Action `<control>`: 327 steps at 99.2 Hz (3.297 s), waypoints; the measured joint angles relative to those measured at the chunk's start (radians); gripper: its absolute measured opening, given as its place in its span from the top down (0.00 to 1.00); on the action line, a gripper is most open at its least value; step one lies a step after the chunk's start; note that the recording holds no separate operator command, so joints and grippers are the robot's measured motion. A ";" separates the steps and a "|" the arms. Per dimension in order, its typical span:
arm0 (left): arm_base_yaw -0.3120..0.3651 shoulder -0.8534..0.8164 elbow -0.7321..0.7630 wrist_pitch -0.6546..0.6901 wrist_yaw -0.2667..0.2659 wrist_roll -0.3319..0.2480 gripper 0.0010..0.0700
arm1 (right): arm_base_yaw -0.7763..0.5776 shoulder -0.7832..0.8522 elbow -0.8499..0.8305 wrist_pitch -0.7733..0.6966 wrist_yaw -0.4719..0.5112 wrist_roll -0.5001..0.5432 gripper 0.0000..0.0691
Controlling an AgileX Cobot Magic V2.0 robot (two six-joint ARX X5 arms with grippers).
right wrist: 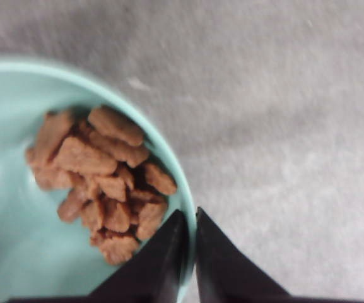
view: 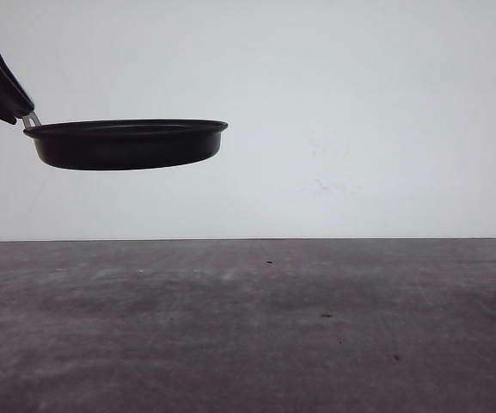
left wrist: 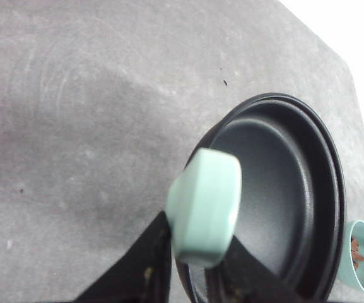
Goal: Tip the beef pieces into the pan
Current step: 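Grasp the rim of the green bowl of meat with the right gripper, then lift the green bowl with the right gripper above the held pan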
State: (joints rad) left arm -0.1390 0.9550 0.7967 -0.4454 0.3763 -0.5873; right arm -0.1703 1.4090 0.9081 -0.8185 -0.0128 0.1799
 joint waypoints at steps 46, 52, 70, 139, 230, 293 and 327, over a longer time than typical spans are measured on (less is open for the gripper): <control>-0.001 0.000 0.000 -0.007 -0.001 0.005 0.95 | 0.000 0.001 0.000 0.029 -0.029 0.000 0.98; -0.001 0.000 0.000 -0.009 -0.001 0.011 0.95 | 0.000 0.001 0.000 0.034 -0.031 0.000 0.98; -0.002 0.000 0.000 -0.027 -0.002 0.019 0.95 | 0.000 0.002 -0.004 0.050 -0.036 0.000 0.98; -0.003 0.000 0.000 -0.045 -0.002 0.022 0.95 | 0.003 -0.010 -0.093 0.182 -0.277 0.011 0.98; -0.255 0.175 0.000 -0.033 -0.034 -0.058 0.95 | 0.587 -0.361 -0.076 0.433 -0.219 0.338 0.98; -0.307 0.178 0.000 0.005 -0.037 -0.110 0.95 | 0.929 -0.330 -0.028 0.554 0.298 0.200 0.98; -0.307 0.178 0.000 0.005 -0.037 -0.110 0.95 | 1.062 -0.236 -0.028 0.636 0.506 0.028 0.98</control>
State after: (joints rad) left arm -0.4458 1.1332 0.7967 -0.4404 0.3393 -0.6971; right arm 0.8917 1.1732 0.8799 -0.1822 0.4931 0.2077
